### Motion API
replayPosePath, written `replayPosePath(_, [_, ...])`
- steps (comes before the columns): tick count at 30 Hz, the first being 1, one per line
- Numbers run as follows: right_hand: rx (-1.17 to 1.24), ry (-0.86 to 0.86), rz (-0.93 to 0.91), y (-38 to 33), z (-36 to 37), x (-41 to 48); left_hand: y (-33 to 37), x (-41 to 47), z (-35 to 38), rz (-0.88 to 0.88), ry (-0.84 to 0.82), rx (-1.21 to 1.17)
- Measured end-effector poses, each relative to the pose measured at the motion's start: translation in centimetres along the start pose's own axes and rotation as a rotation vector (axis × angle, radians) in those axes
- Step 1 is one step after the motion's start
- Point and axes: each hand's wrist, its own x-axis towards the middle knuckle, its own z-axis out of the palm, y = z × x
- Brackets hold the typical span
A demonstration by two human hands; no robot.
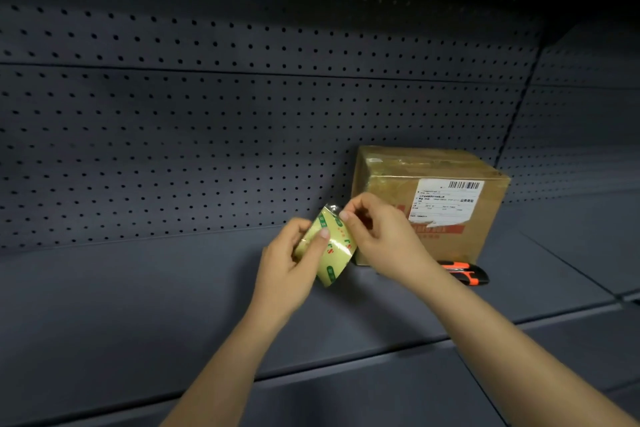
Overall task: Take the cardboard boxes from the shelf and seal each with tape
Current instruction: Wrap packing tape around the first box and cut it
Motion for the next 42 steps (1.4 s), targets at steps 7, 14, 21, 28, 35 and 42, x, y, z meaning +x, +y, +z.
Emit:
replayPosePath(7, [-0.087,0.110,-0.011,0.4,1.0,-1.0,0.4,0.8,-0.2,0.047,-0.035,0.173])
replayPosePath(14, [-0.087,0.133,-0.039,-0.4,0.5,-1.1,0.6,1.9,-0.7,-0.004,-0.028,0.337])
replayPosePath(21, [0.275,0.077,0.251,-2.0,-1.9,0.9,1.5,2.1,-0.6,-0.080,-0.122,-0.175])
replayPosePath(28, [0.383,-0.082,0.338,-2.3,-3.1,1.5,-0.1,1.2,-1.5,-0.169,-0.220,-0.296])
replayPosePath(35, [0.196,0.165,0.229,-2.1,-2.5,1.4,2.1,4.0,-2.2,-0.139,-0.156,0.043])
replayPosePath(42, [0.010,0.283,0.072,-2.4,-5.9,3.0,4.2,5.9,-0.9,0.028,-0.002,0.326])
